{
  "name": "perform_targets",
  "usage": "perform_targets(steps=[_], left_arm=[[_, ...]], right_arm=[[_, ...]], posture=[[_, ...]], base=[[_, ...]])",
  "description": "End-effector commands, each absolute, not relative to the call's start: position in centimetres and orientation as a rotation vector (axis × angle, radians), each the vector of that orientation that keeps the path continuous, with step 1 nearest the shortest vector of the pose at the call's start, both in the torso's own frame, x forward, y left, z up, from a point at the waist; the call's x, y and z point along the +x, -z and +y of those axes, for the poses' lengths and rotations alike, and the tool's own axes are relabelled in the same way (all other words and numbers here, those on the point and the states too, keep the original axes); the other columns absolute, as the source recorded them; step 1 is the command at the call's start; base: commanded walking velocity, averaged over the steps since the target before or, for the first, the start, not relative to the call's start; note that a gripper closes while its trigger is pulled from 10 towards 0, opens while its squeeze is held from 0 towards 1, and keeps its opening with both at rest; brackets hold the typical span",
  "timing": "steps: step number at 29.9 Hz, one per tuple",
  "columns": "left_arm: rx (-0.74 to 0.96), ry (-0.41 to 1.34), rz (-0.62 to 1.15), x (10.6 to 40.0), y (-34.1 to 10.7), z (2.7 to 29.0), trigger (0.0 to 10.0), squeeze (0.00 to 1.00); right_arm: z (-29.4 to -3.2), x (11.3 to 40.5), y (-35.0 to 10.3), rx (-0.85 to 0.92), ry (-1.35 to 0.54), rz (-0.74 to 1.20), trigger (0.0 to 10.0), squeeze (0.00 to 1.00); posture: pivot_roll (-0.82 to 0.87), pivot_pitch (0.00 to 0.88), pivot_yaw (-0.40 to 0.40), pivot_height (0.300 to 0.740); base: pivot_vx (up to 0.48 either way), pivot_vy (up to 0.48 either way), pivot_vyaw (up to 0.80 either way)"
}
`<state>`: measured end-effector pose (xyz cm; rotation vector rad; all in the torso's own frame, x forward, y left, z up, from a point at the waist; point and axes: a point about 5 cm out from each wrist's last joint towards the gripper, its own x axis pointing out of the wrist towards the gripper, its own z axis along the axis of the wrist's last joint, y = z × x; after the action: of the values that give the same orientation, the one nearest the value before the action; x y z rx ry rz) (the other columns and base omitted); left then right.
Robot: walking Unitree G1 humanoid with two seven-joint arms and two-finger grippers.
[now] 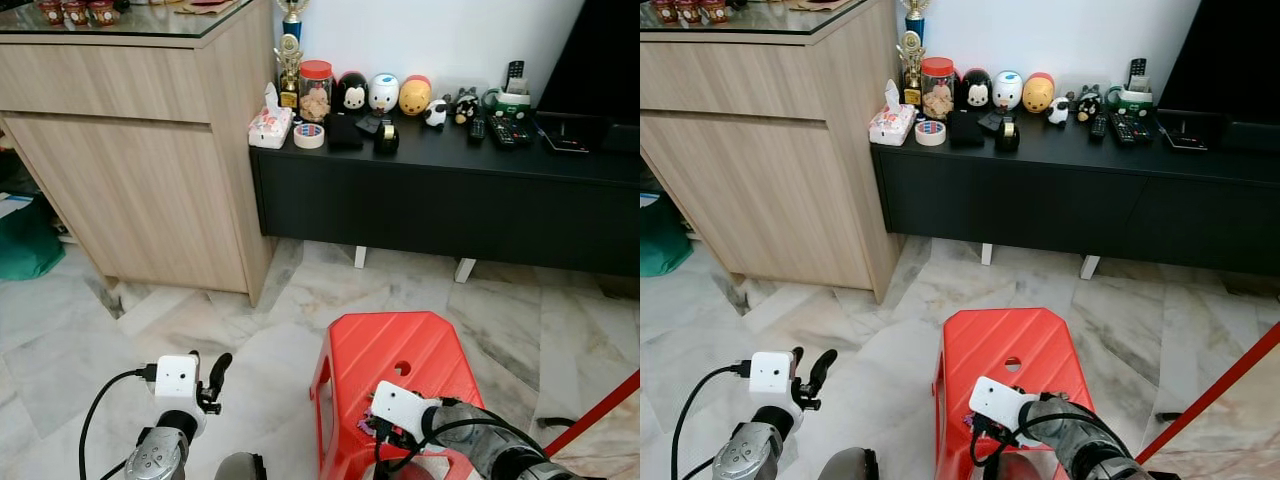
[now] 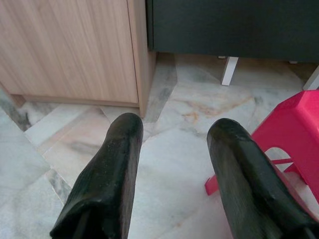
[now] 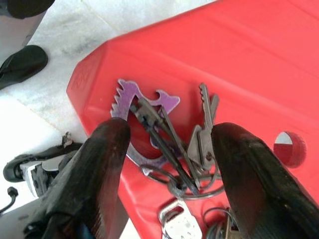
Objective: Hang keys on a hook
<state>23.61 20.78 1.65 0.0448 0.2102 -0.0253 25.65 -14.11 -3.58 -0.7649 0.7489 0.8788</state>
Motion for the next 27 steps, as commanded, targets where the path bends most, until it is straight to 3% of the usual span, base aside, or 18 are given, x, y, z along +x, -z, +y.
perform_targets(steps=[1,14,27], left_arm=[[0.052,0.034,0.229,23.7,-1.4,20.7,10.0,0.00],[0.047,0.035,0.231,23.5,-1.4,20.5,10.0,0.00],[0.080,0.064,0.256,22.5,-1.5,21.4,10.0,0.00]], right_arm=[[-14.2,26.1,3.3,-0.761,-0.844,0.747,10.0,0.00],[-13.5,25.9,3.8,-0.672,-0.726,0.779,10.0,0.00],[-13.0,24.5,4.9,-0.638,-0.703,0.831,10.0,0.00]], posture=[[0.09,0.003,-0.048,0.626],[0.10,0.024,-0.051,0.626],[0.11,0.083,-0.003,0.626]], base=[[0.000,0.000,0.00],[0.000,0.000,0.00],[0.000,0.000,0.00]])
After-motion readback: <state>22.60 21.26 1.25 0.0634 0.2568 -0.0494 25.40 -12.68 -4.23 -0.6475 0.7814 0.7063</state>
